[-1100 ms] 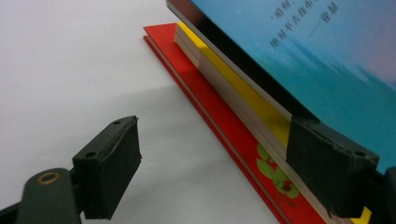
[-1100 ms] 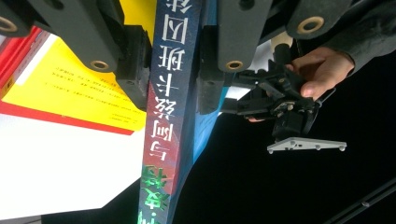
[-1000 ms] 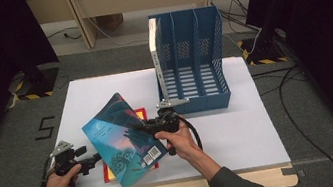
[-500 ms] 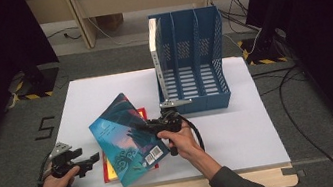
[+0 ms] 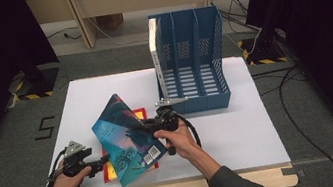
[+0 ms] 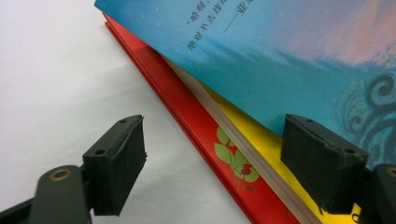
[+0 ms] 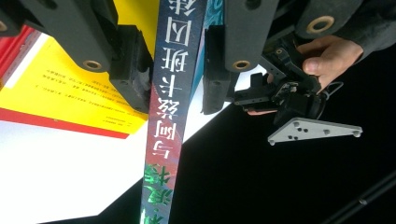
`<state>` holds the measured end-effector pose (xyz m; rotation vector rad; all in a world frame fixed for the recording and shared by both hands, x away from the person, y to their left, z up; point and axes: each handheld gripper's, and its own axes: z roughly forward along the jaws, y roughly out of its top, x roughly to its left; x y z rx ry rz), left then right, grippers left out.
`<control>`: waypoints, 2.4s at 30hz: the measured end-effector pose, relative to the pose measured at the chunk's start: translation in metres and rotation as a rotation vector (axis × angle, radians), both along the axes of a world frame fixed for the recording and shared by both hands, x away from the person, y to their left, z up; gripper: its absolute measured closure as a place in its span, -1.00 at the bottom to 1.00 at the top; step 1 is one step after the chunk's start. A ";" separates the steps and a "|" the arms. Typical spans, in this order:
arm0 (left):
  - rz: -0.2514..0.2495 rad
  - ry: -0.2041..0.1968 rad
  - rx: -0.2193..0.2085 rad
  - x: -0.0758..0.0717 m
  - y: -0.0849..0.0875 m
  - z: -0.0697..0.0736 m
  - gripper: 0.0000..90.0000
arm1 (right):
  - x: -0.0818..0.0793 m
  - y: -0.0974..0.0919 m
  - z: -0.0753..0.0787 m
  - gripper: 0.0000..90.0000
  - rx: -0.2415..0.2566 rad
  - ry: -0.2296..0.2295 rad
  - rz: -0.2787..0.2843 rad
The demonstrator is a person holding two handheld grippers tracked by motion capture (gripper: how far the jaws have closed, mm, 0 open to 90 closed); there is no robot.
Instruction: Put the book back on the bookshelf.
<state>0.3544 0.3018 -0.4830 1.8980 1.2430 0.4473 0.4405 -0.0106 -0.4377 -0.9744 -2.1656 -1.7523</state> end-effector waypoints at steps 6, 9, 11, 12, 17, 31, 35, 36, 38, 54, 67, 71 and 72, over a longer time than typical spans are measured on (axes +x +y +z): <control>-0.030 -0.011 0.033 0.000 -0.006 0.000 -0.51 | 0.004 0.003 0.010 0.40 -0.052 -0.022 0.033; -0.030 -0.017 0.039 0.000 -0.006 0.000 -0.53 | 0.003 0.006 0.013 0.39 -0.109 -0.047 0.034; -0.030 -0.022 0.037 0.000 -0.007 0.000 -0.53 | 0.003 0.008 0.011 0.38 -0.158 -0.057 0.038; -0.030 -0.023 0.035 0.000 -0.007 0.000 -0.53 | 0.004 0.008 0.009 0.38 -0.176 -0.056 0.033; -0.033 -0.026 0.033 0.001 -0.007 0.000 -0.53 | 0.008 0.011 -0.004 0.36 -0.226 -0.023 0.050; -0.006 -0.033 -0.022 0.003 0.001 0.000 -0.63 | 0.007 0.003 -0.013 0.46 -0.142 -0.007 0.029; 0.053 -0.035 -0.091 0.006 0.014 -0.001 -0.66 | 0.007 0.001 -0.014 0.46 -0.092 0.001 0.016; 0.073 -0.035 -0.096 0.006 0.019 -0.001 -0.66 | 0.006 0.001 -0.013 0.46 -0.079 -0.009 0.011; 0.106 -0.032 -0.093 0.008 0.027 -0.002 -0.66 | 0.005 -0.001 -0.009 0.47 -0.057 -0.023 0.007; 0.146 -0.024 0.022 0.014 0.044 -0.012 -0.66 | -0.007 -0.024 0.025 0.48 0.086 -0.183 -0.089; 0.123 0.004 0.099 0.016 0.048 -0.019 -0.66 | -0.018 -0.061 0.043 0.48 0.094 -0.299 -0.183; 0.113 0.001 0.087 0.016 0.047 -0.019 -0.66 | -0.021 -0.071 0.043 0.48 0.074 -0.343 -0.206; 0.107 0.001 0.079 0.016 0.047 -0.019 -0.66 | -0.021 -0.074 0.042 0.48 0.072 -0.354 -0.203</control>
